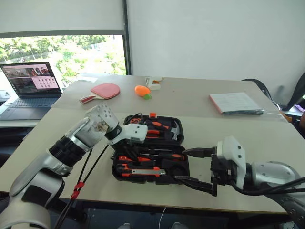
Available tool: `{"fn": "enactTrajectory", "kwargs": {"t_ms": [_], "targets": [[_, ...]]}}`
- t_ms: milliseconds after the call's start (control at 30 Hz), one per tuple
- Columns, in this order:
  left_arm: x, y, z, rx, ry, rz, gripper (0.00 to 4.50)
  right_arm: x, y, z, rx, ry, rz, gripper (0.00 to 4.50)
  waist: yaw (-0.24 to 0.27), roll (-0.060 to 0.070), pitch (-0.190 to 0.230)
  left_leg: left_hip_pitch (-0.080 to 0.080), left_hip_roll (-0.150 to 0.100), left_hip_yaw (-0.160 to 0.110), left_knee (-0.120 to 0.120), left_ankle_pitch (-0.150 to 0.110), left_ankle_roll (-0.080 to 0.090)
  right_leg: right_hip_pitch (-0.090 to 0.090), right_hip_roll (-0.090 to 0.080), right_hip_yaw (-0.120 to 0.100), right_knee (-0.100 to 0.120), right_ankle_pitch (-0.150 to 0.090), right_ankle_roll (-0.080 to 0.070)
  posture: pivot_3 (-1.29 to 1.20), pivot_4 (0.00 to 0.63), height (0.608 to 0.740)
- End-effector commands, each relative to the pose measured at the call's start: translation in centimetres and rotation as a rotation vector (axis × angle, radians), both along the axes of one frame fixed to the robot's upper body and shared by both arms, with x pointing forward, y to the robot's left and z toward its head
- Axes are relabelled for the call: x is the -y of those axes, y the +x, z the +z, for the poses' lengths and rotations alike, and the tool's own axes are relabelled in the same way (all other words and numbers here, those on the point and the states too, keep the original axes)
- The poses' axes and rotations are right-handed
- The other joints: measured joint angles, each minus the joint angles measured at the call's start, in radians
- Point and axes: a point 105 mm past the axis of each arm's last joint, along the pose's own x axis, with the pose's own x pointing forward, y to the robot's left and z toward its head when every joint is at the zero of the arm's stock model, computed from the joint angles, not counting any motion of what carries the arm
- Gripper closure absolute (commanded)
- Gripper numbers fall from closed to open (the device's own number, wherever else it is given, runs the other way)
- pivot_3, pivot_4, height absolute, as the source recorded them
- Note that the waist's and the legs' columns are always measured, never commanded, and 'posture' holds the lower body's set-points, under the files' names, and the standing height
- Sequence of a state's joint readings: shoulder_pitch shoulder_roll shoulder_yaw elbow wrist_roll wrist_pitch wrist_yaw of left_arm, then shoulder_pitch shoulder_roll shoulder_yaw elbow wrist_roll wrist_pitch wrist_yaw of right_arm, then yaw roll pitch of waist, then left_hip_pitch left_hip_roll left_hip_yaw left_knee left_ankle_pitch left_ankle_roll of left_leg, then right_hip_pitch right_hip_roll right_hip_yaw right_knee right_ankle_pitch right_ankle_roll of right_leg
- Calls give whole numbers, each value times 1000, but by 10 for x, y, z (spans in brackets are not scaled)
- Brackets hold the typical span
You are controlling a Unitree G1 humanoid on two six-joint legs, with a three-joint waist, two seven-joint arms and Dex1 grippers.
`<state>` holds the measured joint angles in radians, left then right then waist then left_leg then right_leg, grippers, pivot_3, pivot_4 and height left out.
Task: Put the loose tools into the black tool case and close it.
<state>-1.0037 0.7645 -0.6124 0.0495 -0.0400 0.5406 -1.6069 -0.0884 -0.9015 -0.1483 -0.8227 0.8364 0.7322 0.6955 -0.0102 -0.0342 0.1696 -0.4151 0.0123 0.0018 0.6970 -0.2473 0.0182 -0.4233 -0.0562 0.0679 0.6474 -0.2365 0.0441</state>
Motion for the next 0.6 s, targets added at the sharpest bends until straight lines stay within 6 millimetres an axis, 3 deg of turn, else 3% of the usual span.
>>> {"fn": "enactTrajectory", "kwargs": {"t_ms": [33, 600], "targets": [[1, -8, -1, 26, 24, -67, 4435, -1, -4, 5, 37, -3, 12, 0, -1, 0, 0, 0, 0, 0, 0, 0, 0, 0, 0, 0, 0, 0, 0, 0, 150, 740], [-3, -15, -27, 37, 108, -139, 4435, 0, -4, 5, 33, -4, -2, 0, -2, 0, 0, 0, 0, 0, 0, 0, 0, 0, 0, 0, 0, 0, 0, 0, 150, 740]]}}
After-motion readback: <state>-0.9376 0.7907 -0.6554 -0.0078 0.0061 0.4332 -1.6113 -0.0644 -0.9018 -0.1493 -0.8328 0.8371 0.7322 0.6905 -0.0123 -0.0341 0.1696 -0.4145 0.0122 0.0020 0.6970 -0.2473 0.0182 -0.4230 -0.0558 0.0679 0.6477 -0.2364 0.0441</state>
